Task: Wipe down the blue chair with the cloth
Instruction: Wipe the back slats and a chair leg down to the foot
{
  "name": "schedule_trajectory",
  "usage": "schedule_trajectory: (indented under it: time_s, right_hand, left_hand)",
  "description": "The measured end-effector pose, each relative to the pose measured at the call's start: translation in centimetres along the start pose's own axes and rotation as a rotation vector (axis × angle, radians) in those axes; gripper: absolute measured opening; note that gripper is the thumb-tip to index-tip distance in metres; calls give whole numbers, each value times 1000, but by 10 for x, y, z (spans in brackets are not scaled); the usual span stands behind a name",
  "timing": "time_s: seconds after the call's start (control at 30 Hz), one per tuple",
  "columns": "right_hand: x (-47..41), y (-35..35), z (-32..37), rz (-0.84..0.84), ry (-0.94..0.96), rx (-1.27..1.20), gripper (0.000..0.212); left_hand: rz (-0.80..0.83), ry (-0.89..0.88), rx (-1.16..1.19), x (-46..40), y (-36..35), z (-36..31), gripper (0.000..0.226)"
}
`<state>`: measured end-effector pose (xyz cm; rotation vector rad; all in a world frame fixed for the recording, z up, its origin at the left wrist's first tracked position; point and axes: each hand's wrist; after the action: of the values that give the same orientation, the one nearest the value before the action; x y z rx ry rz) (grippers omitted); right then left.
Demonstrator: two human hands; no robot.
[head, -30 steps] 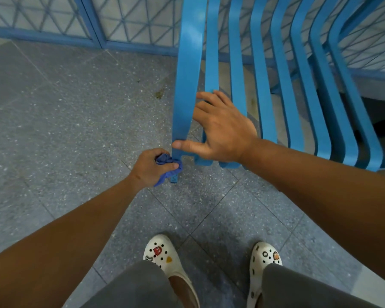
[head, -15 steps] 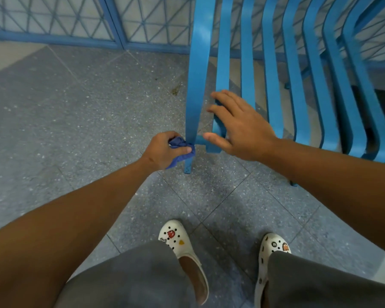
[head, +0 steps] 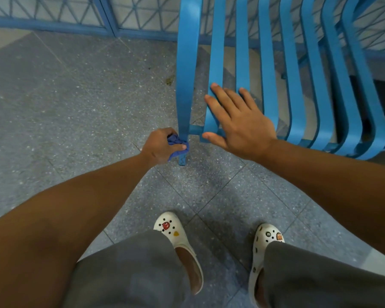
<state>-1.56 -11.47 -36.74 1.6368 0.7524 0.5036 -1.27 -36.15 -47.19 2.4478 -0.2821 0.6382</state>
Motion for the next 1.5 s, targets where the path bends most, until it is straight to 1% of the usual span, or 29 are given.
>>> schedule_trajectory:
  time_s: [0.07, 0.2, 0.27, 0.47, 0.53, 0.6, 0.7, 0.83, 0.97, 1.1, 1.2, 1.33, 1.5]
  right_hand:
    - [1, 4, -5, 14, 42, -43, 81]
    - [8, 16, -43, 105, 224, -52, 76]
    - [14, 16, -53, 98, 205, -53, 76]
    - [16, 5, -46, 28, 146, -79, 76]
    - [13, 4, -45, 13, 125, -92, 76]
    - [10, 4, -42, 16, 128, -96, 77]
    - [9, 7, -43, 16, 127, -99, 77]
    - [11, 5, -42, -20, 123, -101, 74]
    - [9, 1, -42, -55, 117, -117, 71]
    - [10, 0, -43, -78, 112, -125, 69]
    - [9, 2, -43, -75, 114, -121, 69]
    - [10, 3, -43, -82, 111, -114, 70]
    - [10, 2, -42, -68, 105, -110, 71]
  left_hand:
    - [25, 7, 4, -1, 6, 0, 31]
    - [111, 16, 119, 2, 13, -5, 30]
    - [123, 1, 120, 1, 12, -4, 29]
    - [86, 76, 128, -16, -7, 17, 34]
    - [85, 125, 79, -23, -12, 19, 32]
    - [86, 140, 11, -27, -13, 21, 36]
    - [54, 131, -51, -40, -11, 37, 37]
    - [16, 148, -10, -32, -10, 29, 37]
    - [-9, 150, -23, -43, -25, 45, 35]
    - [-21, 157, -140, -53, -37, 61, 37]
    - [-1, 161, -163, -52, -39, 59, 36]
    - [72, 86, -105, -52, -16, 48, 35]
    - [108, 31, 11, -41, 1, 29, 33]
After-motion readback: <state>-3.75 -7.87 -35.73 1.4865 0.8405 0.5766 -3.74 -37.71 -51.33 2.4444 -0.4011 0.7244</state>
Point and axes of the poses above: each hand's wrist, its own x-axis away from the middle knuckle, its own y-axis out of the back of the hand, z = x × y, and after that the axes turned 10 degrees about y, right-handed
